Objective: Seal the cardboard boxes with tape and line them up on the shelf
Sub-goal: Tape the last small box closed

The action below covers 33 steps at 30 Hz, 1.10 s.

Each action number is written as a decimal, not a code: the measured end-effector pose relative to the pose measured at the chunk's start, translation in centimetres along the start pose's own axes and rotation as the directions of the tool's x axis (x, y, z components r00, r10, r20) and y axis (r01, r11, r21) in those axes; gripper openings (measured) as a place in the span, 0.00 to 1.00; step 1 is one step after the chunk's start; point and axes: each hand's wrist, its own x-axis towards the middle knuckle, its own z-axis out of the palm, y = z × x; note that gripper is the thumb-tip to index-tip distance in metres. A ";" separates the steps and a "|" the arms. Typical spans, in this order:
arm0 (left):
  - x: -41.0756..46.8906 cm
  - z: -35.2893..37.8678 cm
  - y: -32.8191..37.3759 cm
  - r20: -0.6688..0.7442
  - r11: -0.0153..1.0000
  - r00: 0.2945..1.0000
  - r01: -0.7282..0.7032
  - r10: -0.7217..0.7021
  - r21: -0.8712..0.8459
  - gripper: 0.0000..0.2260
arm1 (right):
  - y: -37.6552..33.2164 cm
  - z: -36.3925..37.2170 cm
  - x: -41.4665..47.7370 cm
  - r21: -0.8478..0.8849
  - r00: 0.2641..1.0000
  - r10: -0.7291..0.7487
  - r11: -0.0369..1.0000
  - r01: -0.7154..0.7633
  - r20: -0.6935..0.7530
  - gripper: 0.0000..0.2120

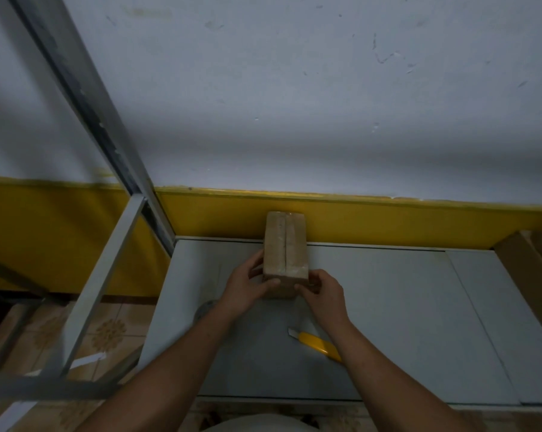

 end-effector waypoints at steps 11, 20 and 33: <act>-0.5 -0.6 -0.4 -0.164 0.948 0.974 -0.100 0.155 0.302 0.08 | -0.7 -0.7 0.2 -0.261 0.962 -0.271 0.929 0.264 0.007 0.08; -0.6 -1.1 1.0 -0.163 0.874 0.959 -0.131 0.231 0.468 0.12 | -2.0 -0.8 0.4 -0.274 0.937 -0.346 0.898 0.343 0.040 0.09; -2.5 -2.1 7.0 -0.281 0.895 0.915 -0.156 0.291 0.418 0.12 | -5.8 -3.9 -1.5 -0.089 0.932 -0.353 0.934 0.347 -0.078 0.08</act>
